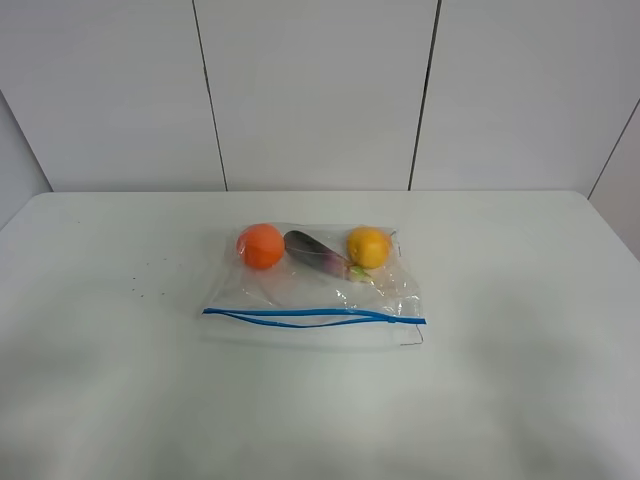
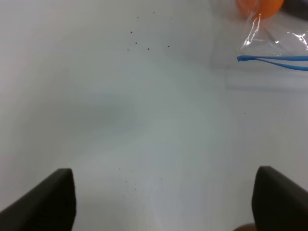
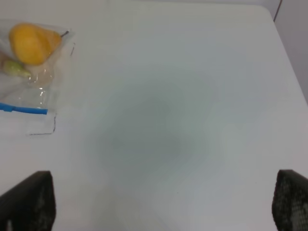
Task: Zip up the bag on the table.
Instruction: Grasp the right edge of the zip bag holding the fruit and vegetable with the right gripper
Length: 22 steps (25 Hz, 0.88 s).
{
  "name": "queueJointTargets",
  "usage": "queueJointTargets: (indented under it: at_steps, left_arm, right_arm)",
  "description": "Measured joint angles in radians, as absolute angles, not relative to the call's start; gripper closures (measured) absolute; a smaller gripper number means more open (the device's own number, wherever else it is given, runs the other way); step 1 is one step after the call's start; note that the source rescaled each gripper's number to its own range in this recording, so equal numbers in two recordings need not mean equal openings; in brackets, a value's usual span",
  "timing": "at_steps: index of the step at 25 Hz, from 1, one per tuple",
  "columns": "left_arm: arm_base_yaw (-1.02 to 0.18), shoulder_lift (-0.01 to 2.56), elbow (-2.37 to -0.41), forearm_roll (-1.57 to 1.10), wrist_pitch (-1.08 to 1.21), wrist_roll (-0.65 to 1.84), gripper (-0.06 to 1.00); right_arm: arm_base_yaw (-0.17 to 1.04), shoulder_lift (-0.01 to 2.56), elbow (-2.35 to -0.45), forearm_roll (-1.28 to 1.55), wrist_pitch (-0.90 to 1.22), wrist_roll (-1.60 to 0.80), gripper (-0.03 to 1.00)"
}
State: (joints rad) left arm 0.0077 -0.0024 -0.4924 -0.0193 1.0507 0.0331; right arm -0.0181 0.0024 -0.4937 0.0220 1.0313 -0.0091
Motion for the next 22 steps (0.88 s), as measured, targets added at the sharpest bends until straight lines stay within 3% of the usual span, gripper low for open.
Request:
queueJointTargets:
  at_steps: [12, 22]
  left_arm:
    - [0.008, -0.002, -0.492, -0.019, 1.051, 0.033, -0.06]
    - [0.008, -0.002, -0.492, -0.019, 1.051, 0.033, -0.06]
  right_arm:
    - [-0.018, 0.048, -0.505, 0.023, 1.032, -0.009, -0.03]
    - [-0.018, 0.668, -0.838, 0.054, 1.033, -0.009, -0.03]
